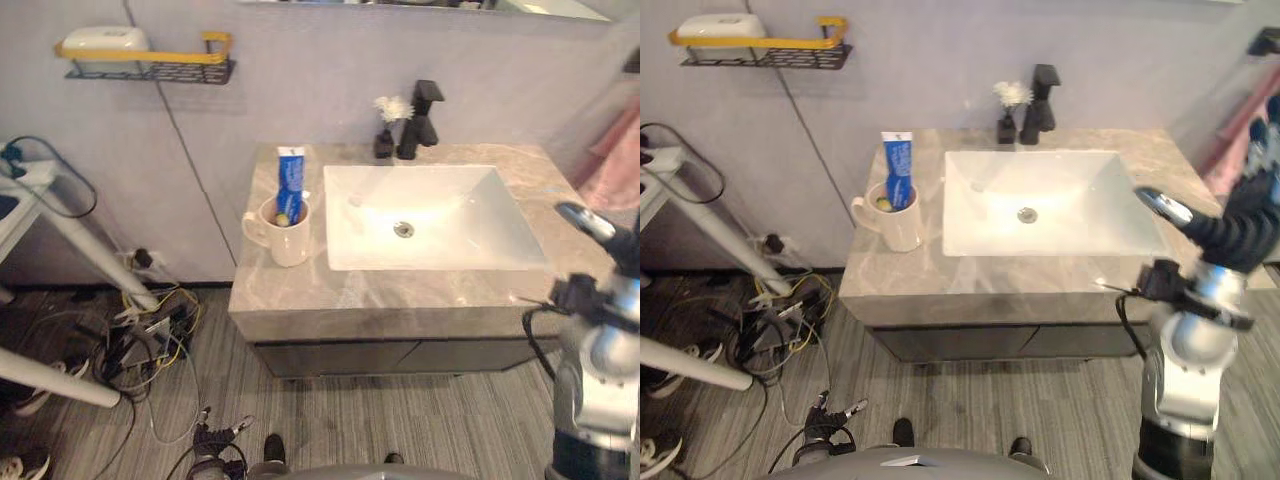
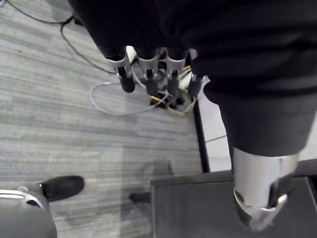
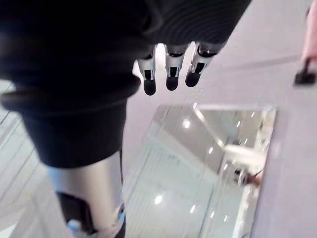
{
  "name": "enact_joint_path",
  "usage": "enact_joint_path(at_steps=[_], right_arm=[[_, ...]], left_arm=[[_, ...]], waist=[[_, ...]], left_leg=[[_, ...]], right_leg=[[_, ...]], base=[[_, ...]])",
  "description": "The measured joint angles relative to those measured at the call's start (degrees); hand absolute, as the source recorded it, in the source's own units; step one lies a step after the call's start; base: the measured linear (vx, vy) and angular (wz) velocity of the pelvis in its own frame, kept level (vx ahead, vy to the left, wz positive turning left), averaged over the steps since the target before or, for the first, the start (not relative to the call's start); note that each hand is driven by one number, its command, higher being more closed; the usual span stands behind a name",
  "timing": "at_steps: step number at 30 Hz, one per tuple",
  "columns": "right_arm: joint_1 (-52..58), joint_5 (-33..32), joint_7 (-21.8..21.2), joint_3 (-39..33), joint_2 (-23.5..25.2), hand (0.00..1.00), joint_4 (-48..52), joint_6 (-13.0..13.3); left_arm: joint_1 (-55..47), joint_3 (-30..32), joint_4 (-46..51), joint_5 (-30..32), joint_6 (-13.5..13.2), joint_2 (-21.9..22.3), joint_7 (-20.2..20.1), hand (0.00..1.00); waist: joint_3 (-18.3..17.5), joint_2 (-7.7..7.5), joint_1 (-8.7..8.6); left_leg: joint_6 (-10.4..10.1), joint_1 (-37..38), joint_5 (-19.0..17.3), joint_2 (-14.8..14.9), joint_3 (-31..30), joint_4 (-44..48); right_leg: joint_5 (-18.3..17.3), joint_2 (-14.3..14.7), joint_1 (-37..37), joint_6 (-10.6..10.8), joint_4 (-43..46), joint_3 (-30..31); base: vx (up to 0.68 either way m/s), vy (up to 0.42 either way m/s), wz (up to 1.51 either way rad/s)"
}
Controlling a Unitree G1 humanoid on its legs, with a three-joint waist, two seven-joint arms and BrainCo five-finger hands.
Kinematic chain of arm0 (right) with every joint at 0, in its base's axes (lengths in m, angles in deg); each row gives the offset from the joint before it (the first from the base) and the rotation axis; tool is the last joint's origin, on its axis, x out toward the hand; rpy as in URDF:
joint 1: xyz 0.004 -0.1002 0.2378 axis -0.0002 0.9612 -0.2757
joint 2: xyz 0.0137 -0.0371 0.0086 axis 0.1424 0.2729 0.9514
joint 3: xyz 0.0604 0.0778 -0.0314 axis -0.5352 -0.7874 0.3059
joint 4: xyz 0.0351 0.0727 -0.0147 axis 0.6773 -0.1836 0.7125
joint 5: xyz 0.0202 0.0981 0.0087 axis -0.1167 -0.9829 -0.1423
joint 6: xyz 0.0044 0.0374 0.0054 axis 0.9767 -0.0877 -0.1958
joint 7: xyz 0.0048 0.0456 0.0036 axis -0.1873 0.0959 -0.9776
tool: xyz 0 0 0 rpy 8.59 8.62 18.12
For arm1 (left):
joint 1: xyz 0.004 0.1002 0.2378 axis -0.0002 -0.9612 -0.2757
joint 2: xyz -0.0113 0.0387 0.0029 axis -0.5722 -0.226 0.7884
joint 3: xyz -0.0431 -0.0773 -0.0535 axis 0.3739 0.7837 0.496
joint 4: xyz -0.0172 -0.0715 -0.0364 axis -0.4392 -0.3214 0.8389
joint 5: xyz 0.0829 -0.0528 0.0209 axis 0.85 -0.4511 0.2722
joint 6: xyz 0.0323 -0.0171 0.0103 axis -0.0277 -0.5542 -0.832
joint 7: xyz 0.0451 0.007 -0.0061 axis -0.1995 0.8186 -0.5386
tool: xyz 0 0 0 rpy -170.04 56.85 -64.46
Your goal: Organize washtable
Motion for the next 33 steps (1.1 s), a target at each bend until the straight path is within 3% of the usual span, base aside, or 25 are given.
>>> enact_joint_path(at_steps=[2, 3, 5, 6, 9, 14, 21, 23, 25, 26, 28, 29, 31, 33], right_arm=[[5.99, -0.02, -0.09, -1.62, 4.42, 0.00, 0.07, 0.00], [11.67, -0.01, -0.02, -1.84, 9.26, 0.00, -0.10, -0.02], [15.07, -0.08, 0.04, -1.57, 12.08, 0.00, -0.95, -0.05], [19.19, -0.30, 0.19, -0.50, 15.75, 0.00, -3.91, -0.08], [22.69, -0.23, 1.11, 1.47, 16.95, 0.00, -11.32, -0.70], [24.21, -2.61, 4.19, 5.91, 17.38, 0.00, -35.50, -2.97], [16.98, -4.65, 3.71, 2.71, 14.72, 0.00, -68.89, -6.82], [13.69, -4.74, 2.88, 0.66, 13.56, 0.00, -78.11, -7.61], [10.64, -4.73, 1.58, -0.99, 12.39, 0.00, -85.84, -9.19], [10.09, -4.73, 1.23, -1.13, 12.14, 0.00, -86.96, -9.58], [8.89, -4.56, 0.63, -0.63, 11.41, 0.00, -88.62, -10.94], [8.77, -4.54, 0.54, -0.19, 11.37, 0.00, -88.57, -11.08], [8.55, -4.67, -0.17, 1.73, 10.85, 0.00, -88.56, -11.41], [8.28, -4.69, -0.45, 3.40, 10.77, 0.00, -88.47, -11.31]], left_arm=[[-0.07, -0.05, -0.24, 0.52, -0.38, 0.49, -0.08, 0.00], [-0.06, -0.14, -0.27, 0.61, -0.99, 1.32, -0.20, 0.00], [-0.04, -0.50, -0.29, 0.63, -1.10, 1.64, -0.23, 0.00], [-0.12, -1.18, -0.34, 0.58, -1.21, 1.71, -0.14, 0.00], [-0.18, -1.38, -0.43, 0.55, -1.21, 1.79, 0.27, 0.00], [0.17, -2.33, -2.65, -0.14, -1.16, 1.68, 3.77, 0.00], [2.04, -2.55, -6.48, -4.18, -1.04, 0.81, 5.37, 0.00], [3.87, 1.17, -9.02, -8.08, -0.85, 0.79, 5.37, 0.00], [5.95, 6.75, -9.56, -16.63, -0.80, 0.59, 5.69, 0.00], [6.51, 8.22, -9.42, -18.97, -0.82, 0.47, 5.71, 0.00], [8.03, 14.57, -4.88, -31.82, -1.53, 0.26, 6.67, 0.00], [8.26, 15.83, -2.90, -34.57, -1.88, 0.25, 6.83, 0.00], [8.47, 17.76, 7.23, -43.76, -4.87, 0.42, 8.14, 0.00], [8.62, 17.93, 17.02, -45.47, -7.85, 0.41, 9.62, 0.00]], waist=[[-0.42, 0.21, -0.90], [-0.59, 0.39, -1.92], [-0.63, 0.46, -2.09], [-0.73, 0.53, -2.08], [-0.90, 0.55, -2.05], [-0.83, 0.95, -1.81], [-0.67, 1.62, -1.42], [-0.66, 1.54, -1.32], [-0.64, 1.51, -1.14], [-0.62, 1.49, -1.06], [-0.47, 1.31, -0.74], [-0.46, 1.32, -0.50], [-0.48, 1.15, -0.20], [-0.55, 0.94, -0.19]], left_leg=[[-0.40, 0.28, -0.51, 0.24, 0.47, 0.00], [-0.59, 0.34, -0.83, 0.43, 0.62, 0.00], [-0.63, 0.38, -0.86, 0.56, 0.87, 0.00], [-0.68, 0.37, -0.90, 0.70, 1.32, 0.00], [-0.69, 0.37, -1.00, 0.70, 1.67, 0.00], [-0.76, 2.31, -1.63, 0.77, 3.15, 0.02], [-0.56, 2.92, -2.53, 0.76, 3.35, 0.01], [-0.64, 3.06, -2.64, 0.75, 3.05, 0.01], [-0.72, 3.12, -2.71, 0.69, 1.76, 0.01], [-0.74, 3.25, -2.70, 0.66, 1.34, 0.01], [-0.89, 3.50, -2.71, 0.63, 0.03, 0.01], [-1.01, 3.57, -2.74, 0.64, -0.12, 0.01], [-0.94, 3.85, -2.77, 0.60, -0.74, 0.01], [-0.96, 3.88, -2.79, 0.55, -1.49, 0.02]], right_leg=[[-0.07, 0.22, -0.02, -0.20, -0.27, 0.43], [-0.09, 0.42, -0.11, -0.23, -0.29, 0.66], [-0.09, 0.53, -0.26, -0.24, -0.31, 0.90], [-0.13, 0.63, -0.63, -0.32, -0.28, 1.32], [-0.08, 0.62, -0.88, -0.38, -0.18, 1.66], [0.50, 0.70, 0.52, -0.66, 0.03, 2.87], [-0.37, 0.80, 1.54, -0.70, -0.51, 3.15], [-0.38, 0.85, 2.12, -0.68, -1.05, 2.84], [-0.43, 0.85, 3.31, -0.76, -1.68, 1.44], [-0.53, 0.84, 3.62, -0.74, -1.74, 1.02], [-0.79, 0.87, 4.43, -0.78, -1.82, -0.17], [-0.87, 0.89, 4.66, -0.72, -1.83, -0.28], [-1.06, 0.85, 5.32, -0.53, -1.83, -1.20], [-1.43, 0.85, 5.82, -0.64, -1.84, -1.91]], base=[[-0.01, -0.014, -0.20], [-0.01, -0.013, -0.09], [-0.01, -0.010, -0.10], [0.00, -0.008, -0.11], [0.01, -0.002, -0.07], [0.03, -0.002, -0.12], [0.00, 0.001, -0.03], [0.01, -0.008, 0.09], [0.06, -0.025, 0.27], [0.10, -0.033, 0.36], [0.11, -0.037, 0.29], [0.10, -0.035, 0.17], [0.12, -0.035, 0.19], [0.12, -0.034, 0.18]])
